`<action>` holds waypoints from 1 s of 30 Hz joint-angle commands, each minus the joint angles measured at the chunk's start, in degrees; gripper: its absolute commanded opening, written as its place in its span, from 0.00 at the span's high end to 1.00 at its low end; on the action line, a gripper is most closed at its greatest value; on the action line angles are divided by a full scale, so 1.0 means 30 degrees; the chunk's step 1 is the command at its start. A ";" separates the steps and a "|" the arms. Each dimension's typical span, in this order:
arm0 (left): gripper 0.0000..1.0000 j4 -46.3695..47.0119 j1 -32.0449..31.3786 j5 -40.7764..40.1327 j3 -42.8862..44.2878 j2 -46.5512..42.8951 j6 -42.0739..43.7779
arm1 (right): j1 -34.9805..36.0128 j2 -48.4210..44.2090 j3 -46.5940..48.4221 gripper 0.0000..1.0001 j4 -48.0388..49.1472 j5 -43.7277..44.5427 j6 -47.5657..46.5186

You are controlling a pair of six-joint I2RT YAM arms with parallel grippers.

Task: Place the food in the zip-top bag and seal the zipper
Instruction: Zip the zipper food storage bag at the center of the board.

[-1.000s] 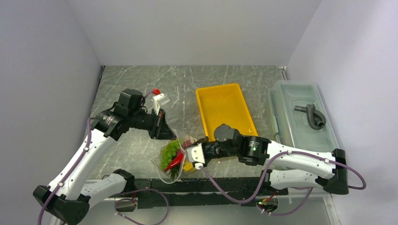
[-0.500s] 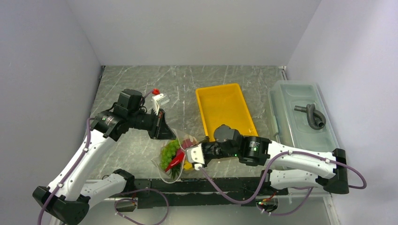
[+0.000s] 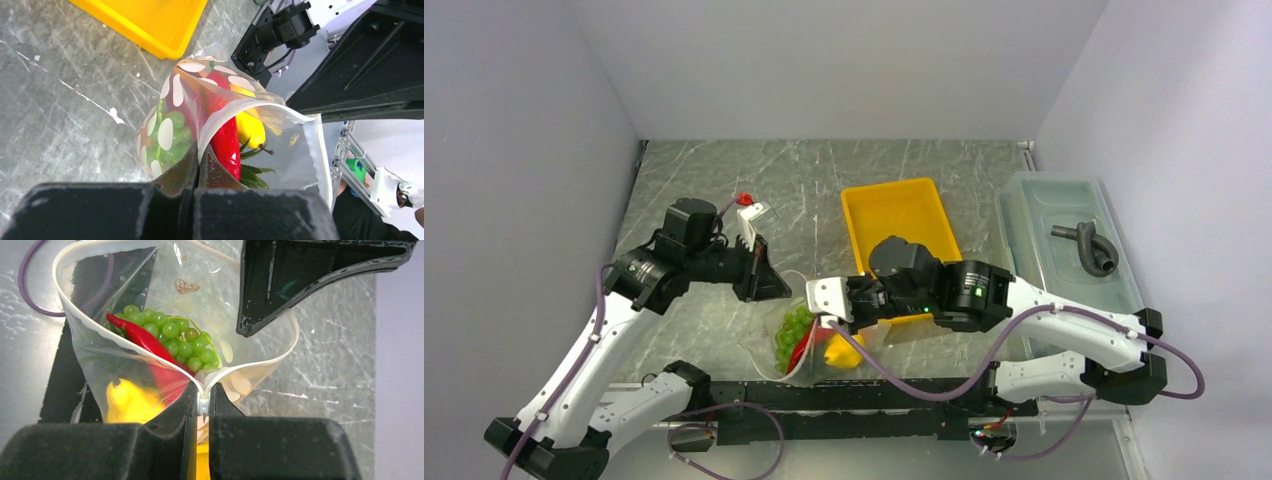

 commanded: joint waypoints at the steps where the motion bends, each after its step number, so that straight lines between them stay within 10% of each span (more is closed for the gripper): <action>1: 1.00 0.0572 -0.0080 -0.0262 0.0085 -0.0591 0.0028 | 0.0071 0.1371 0.3230 1.00 -0.3516 0.0890 0.2229; 13: 0.86 0.0257 -0.0087 -0.1641 0.0551 -0.1719 0.0067 | 0.0107 0.4372 0.7672 1.00 -1.0573 0.0911 0.5786; 22: 0.36 0.0558 -0.0078 -0.1482 0.1349 -0.3329 0.0461 | 0.0083 0.3645 0.7912 1.00 -1.1073 0.0543 0.6488; 30: 0.23 0.3569 -0.0085 0.1918 0.0641 -0.4404 0.0854 | 0.0063 0.4157 0.9104 1.00 -1.1775 -0.0062 0.6829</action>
